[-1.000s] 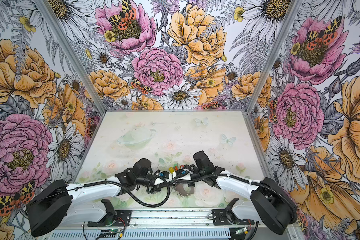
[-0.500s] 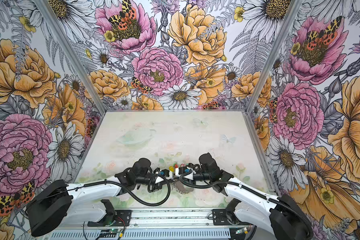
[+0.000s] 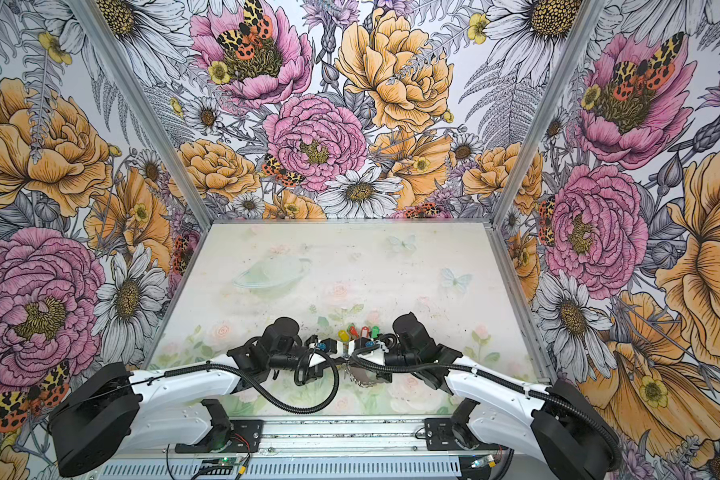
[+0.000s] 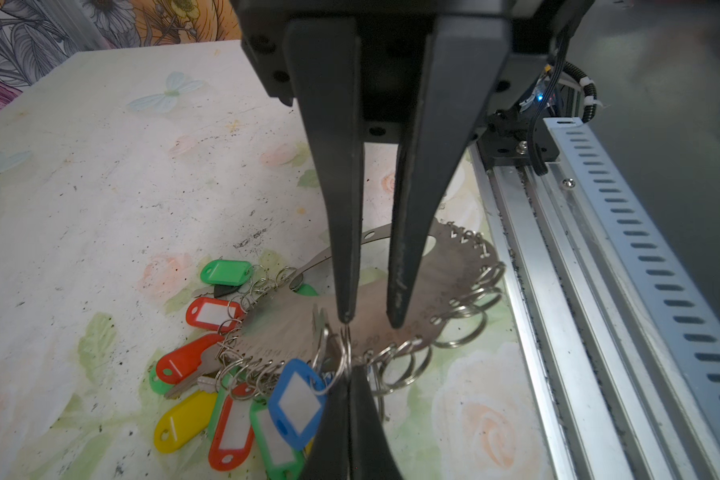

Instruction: Put the keys on the keyring

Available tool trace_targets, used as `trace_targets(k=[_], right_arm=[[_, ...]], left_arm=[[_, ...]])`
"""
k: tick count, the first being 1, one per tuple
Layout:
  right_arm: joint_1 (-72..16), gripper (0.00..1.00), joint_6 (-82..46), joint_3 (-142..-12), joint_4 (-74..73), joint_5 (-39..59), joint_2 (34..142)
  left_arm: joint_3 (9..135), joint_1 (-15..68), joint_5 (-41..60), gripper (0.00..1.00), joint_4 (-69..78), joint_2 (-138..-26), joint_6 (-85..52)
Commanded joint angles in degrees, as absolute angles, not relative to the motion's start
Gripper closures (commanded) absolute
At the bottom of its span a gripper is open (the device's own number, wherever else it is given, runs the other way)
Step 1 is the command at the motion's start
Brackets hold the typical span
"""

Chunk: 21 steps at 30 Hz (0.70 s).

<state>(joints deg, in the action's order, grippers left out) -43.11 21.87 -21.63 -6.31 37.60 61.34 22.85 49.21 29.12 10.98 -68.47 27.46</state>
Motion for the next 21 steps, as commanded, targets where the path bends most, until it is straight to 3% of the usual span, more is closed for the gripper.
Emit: trace_targets(k=[1, 21], right_arm=[[-43.2, 0.83, 22.0, -21.6, -7.0, 36.2, 62.1], [-42.5, 0.83, 21.9, -22.1, -8.5, 38.9, 63.6]], left_arm=[[22.3, 48.7, 30.4, 1.00, 14.0, -66.9, 27.8], [22.9, 48.8, 33.3, 1.00, 13.6, -67.9, 27.2]])
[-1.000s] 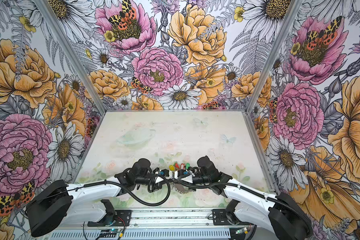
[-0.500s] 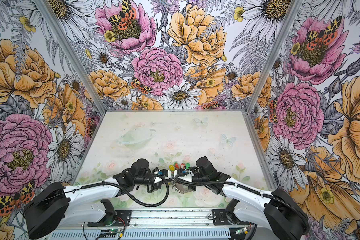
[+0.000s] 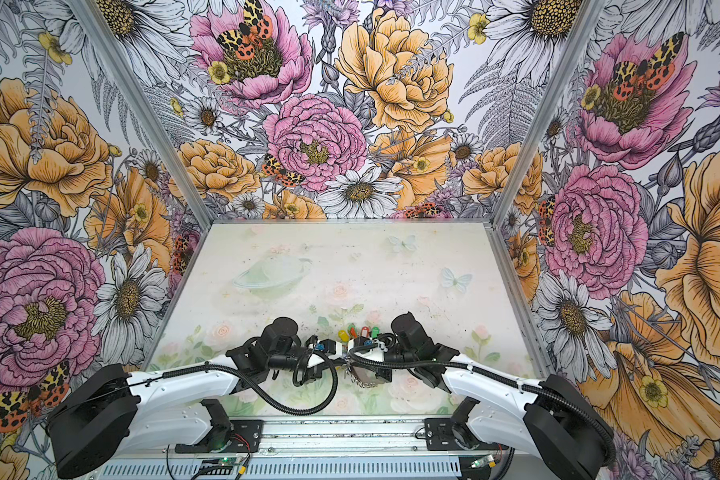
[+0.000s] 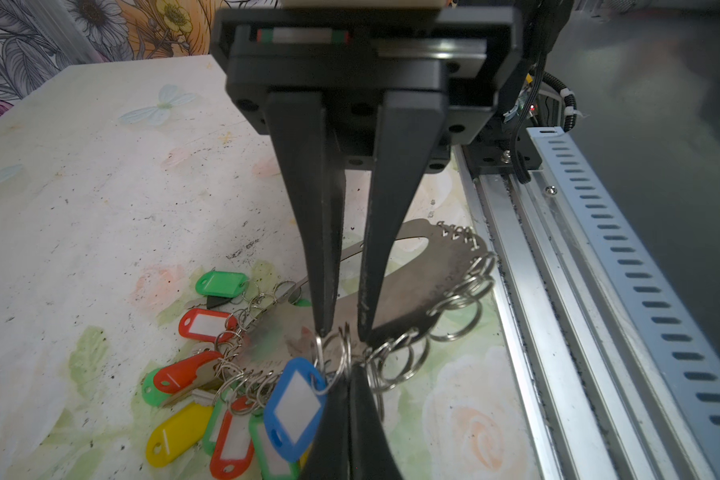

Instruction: Put the keys on the keyring

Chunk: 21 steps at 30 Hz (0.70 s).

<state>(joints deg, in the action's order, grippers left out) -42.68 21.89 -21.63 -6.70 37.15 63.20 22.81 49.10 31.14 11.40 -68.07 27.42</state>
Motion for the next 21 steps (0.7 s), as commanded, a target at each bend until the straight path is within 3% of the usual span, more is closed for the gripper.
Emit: trace_targets(k=[1, 21], right_arm=[[-42.5, 0.84, 21.7, -22.1, -8.7, 39.1, 63.6], [-42.6, 0.89, 22.6, -22.8, -8.0, 40.5, 65.4]], left_arm=[[22.9, 48.7, 33.6, 1.00, 13.6, -68.1, 27.1], [23.1, 48.7, 33.3, 1.00, 13.8, -68.1, 26.8]])
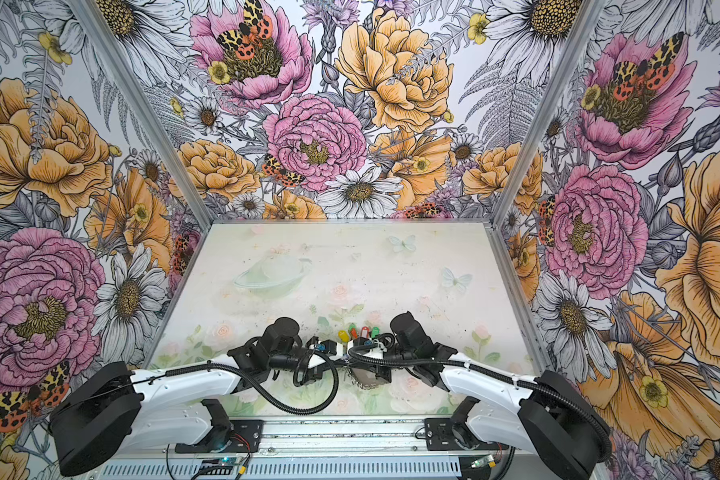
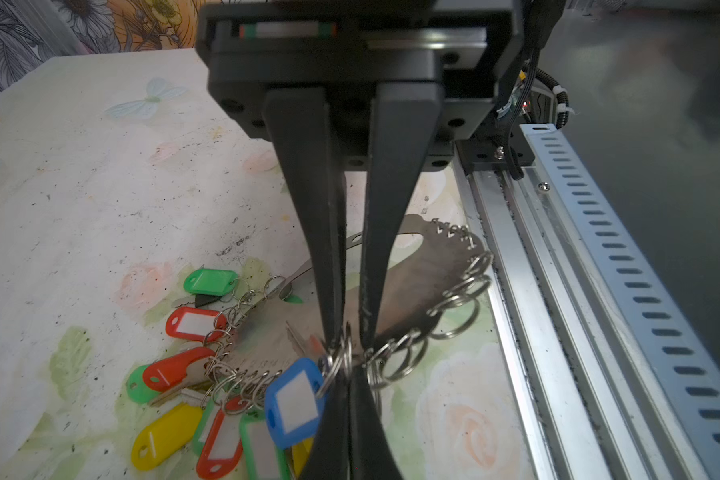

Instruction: Put the keys on the keyring

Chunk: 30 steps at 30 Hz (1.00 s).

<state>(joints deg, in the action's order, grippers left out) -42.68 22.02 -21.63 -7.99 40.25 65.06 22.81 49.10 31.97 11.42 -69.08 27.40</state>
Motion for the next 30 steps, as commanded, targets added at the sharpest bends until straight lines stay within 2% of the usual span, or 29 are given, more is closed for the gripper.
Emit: trace_targets(k=[1, 6, 12, 20, 30], right_arm=[[-42.6, 0.90, 22.6, -22.9, -7.8, 40.5, 65.3], [-42.6, 0.92, 22.6, -23.0, -8.1, 39.9, 64.5], [-42.7, 0.89, 22.2, -22.6, -9.8, 40.4, 64.3], [-42.9, 0.93, 22.3, -22.9, -9.2, 41.0, 65.2], [-43.0, 0.87, 22.6, -22.6, -8.7, 39.8, 65.8]], left_arm=[[23.1, 48.6, 33.2, 1.00, 13.8, -68.1, 26.9], [23.5, 48.7, 33.7, 1.00, 13.8, -69.0, 26.8], [24.1, 48.8, 34.4, 1.00, 13.4, -70.4, 26.6], [24.1, 48.8, 34.2, 1.00, 13.3, -69.9, 26.5], [23.0, 48.5, 33.5, 1.00, 14.5, -67.8, 25.9]])
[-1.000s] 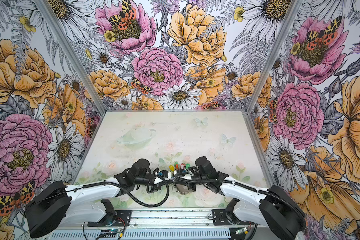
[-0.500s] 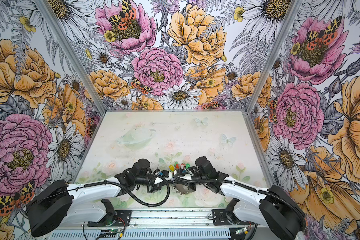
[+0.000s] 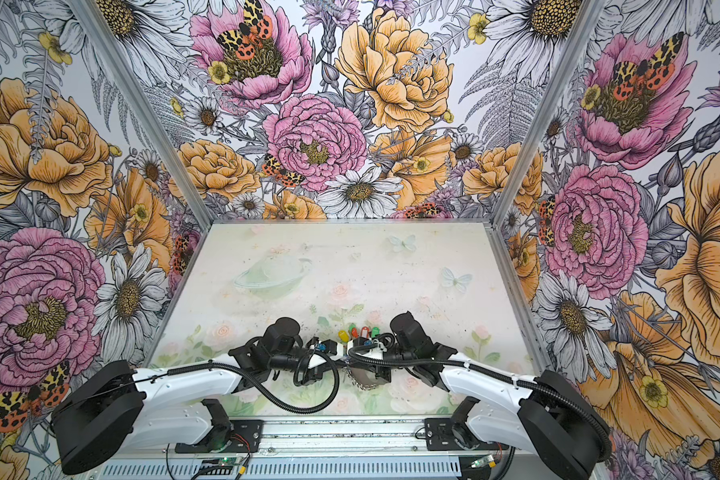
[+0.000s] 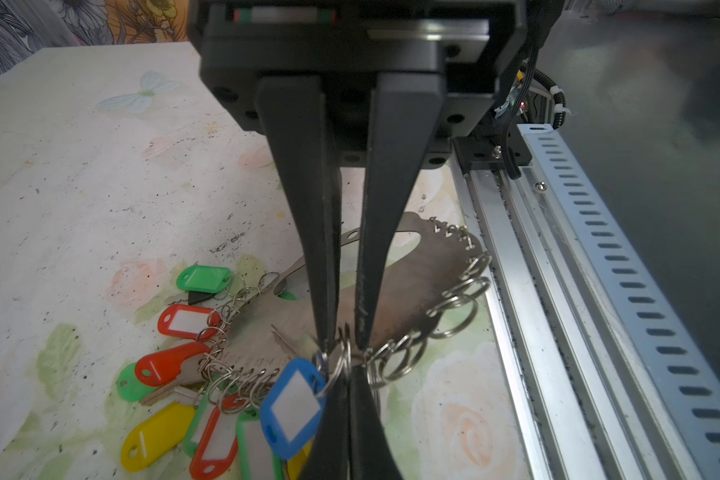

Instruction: Put the keys on the keyring

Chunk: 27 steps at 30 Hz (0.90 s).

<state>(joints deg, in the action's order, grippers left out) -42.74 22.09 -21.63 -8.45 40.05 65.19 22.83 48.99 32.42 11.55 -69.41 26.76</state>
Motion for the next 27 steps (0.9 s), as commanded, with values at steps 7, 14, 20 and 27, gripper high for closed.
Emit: trace_targets(k=[7, 14, 20, 27], right_arm=[[-43.1, 0.90, 22.4, -22.5, -9.5, 40.3, 65.1], [-43.2, 0.96, 21.1, -21.8, -12.7, 40.8, 64.9], [-43.2, 1.00, 21.9, -21.7, -10.5, 36.4, 63.5], [-43.2, 1.00, 23.2, -22.0, -7.3, 29.6, 61.1]], left_arm=[[23.3, 48.5, 33.8, 1.00, 14.5, -68.7, 25.8], [24.4, 48.6, 34.5, 1.00, 13.5, -71.0, 25.8], [24.7, 48.7, 33.8, 0.99, 12.8, -71.3, 26.0], [23.0, 47.4, 29.7, 0.79, 13.2, -66.4, 25.7]])
